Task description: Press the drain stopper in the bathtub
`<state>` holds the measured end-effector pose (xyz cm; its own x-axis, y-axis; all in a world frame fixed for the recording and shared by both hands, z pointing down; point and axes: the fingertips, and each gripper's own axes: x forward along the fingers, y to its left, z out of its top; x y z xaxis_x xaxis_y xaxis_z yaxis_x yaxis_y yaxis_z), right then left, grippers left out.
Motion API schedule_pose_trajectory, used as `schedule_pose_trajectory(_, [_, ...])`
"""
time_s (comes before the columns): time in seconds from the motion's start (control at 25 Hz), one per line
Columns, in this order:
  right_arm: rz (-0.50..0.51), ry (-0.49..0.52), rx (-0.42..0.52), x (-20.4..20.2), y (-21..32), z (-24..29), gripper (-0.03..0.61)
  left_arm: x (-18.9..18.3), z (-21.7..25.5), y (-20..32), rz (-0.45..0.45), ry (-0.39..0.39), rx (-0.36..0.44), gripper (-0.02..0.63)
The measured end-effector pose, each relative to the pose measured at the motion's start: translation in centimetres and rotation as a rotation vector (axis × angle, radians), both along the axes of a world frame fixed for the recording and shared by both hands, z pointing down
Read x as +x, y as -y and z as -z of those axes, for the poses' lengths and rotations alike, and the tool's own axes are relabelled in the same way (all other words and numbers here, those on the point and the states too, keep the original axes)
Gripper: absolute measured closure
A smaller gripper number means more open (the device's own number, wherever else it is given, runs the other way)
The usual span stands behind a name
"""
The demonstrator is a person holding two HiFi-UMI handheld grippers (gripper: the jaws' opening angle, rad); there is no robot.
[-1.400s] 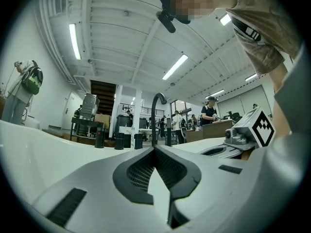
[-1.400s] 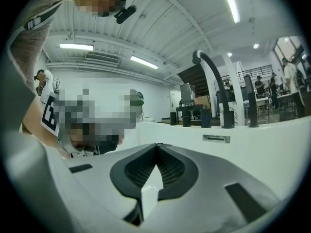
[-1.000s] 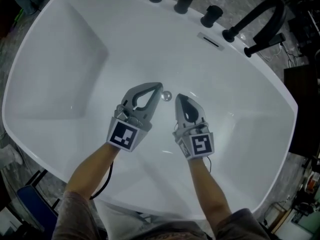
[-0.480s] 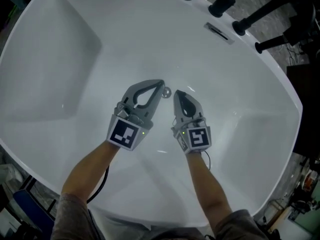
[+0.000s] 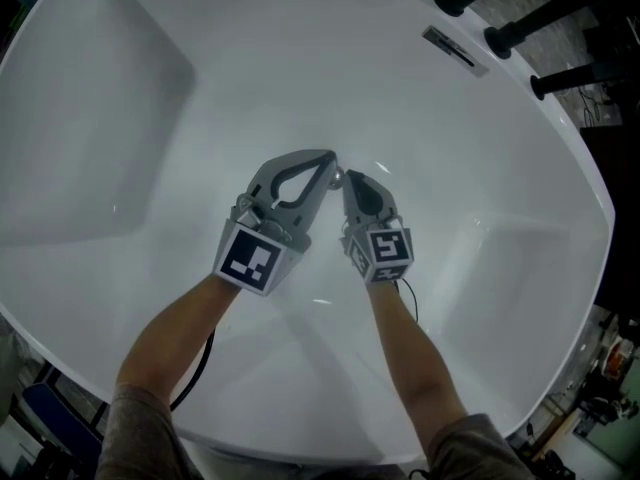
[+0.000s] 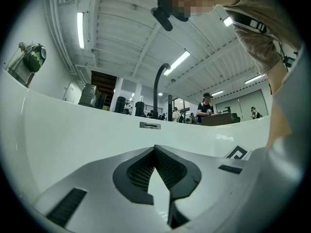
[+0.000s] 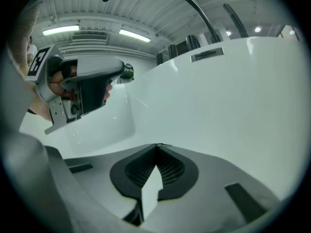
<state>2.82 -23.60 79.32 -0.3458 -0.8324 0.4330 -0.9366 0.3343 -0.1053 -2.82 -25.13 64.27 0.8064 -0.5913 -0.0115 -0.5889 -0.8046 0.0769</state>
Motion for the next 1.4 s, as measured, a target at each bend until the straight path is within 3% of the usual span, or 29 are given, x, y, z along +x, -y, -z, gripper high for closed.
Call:
schedule_pose_trajectory(0.8, [-0.051,-0.077,-0.365,2.2,-0.1,-18.2,0.578,1.3,-4.7,-0.7,0.004,0.008,-0.093,0.611])
schedule_pose_trajectory(1.2, [-0.049,-0.126,-0.468,2.3,-0.8,-22.3,0.578,1.1,-6.6,-0.3,0.014,0.006,-0.121,0.611])
schedule_pose_trajectory(1.4, [-0.037,-0.14,-0.464,2.6,-0.7,-22.5,0.578,0.8,-6.7,-0.3,0.023,0.002,-0.132,0.611])
